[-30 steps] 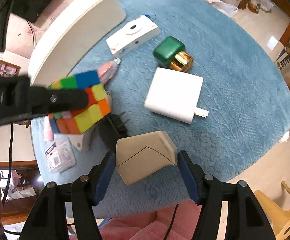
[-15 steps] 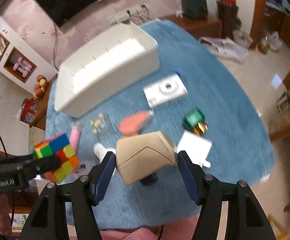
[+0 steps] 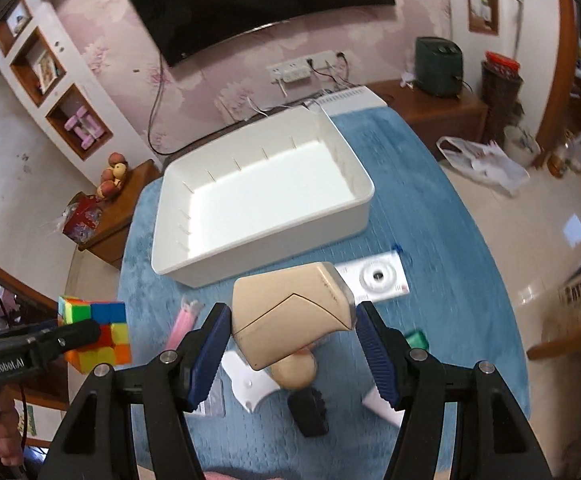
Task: Organize rigid objects
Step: 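Carry the cube and wedge into the white bin and open both tools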
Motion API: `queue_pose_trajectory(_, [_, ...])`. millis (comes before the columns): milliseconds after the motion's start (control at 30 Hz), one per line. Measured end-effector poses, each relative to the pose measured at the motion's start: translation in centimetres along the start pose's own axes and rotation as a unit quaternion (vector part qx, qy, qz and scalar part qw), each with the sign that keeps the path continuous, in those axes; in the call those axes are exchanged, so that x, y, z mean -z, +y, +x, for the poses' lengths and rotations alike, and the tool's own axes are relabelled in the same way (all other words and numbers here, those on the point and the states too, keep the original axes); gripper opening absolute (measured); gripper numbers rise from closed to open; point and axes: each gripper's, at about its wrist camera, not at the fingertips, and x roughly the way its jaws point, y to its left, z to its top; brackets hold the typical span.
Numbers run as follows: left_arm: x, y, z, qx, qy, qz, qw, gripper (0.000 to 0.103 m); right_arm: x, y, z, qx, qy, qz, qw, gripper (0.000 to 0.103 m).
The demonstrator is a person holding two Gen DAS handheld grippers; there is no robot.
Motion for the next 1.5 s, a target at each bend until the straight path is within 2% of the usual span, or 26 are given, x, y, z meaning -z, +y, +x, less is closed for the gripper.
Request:
queue_pose_trajectory(300, [-3.5, -0.3, -0.7, -0.026, -0.050, -0.016, 0.9983, 0.061, -4.5, 0.7, 1.1, -0.017, -0.028, -0.050, 0.998, 0.065])
queue_pose_trajectory(633, [-7.6, -0.6, 1.0, -0.032, -0.099, -0.041, 0.9937, 0.061, -8.2, 0.7, 4.2, -0.036, -0.055, -0.103, 0.992, 0.065])
queue_pose_trajectory(933, [-9.4, -1.3, 3.5, -0.021, -0.139, -0.045, 0.9891, 0.061, -9.8, 0.9, 7.1, -0.041, -0.073, -0.160, 0.984, 0.065])
queue_pose_trajectory(1167, [-10.2, -2.2, 4.6, -0.020, -0.155, -0.044, 0.9867, 0.061, -10.6, 0.4, 9.4, -0.055, -0.066, -0.162, 0.983, 0.065])
queue_pose_trajectory(1367, [-11.1, -3.4, 5.0, -0.041, -0.168, -0.028, 0.9845, 0.061, -11.2, -0.1, 10.9, -0.062, -0.054, -0.159, 0.984, 0.065])
queue_pose_trajectory(1500, [-11.5, -3.5, 5.2, -0.044, -0.168, -0.035, 0.9842, 0.061, -11.3, -0.3, 11.2, -0.066, -0.057, -0.158, 0.984, 0.065])
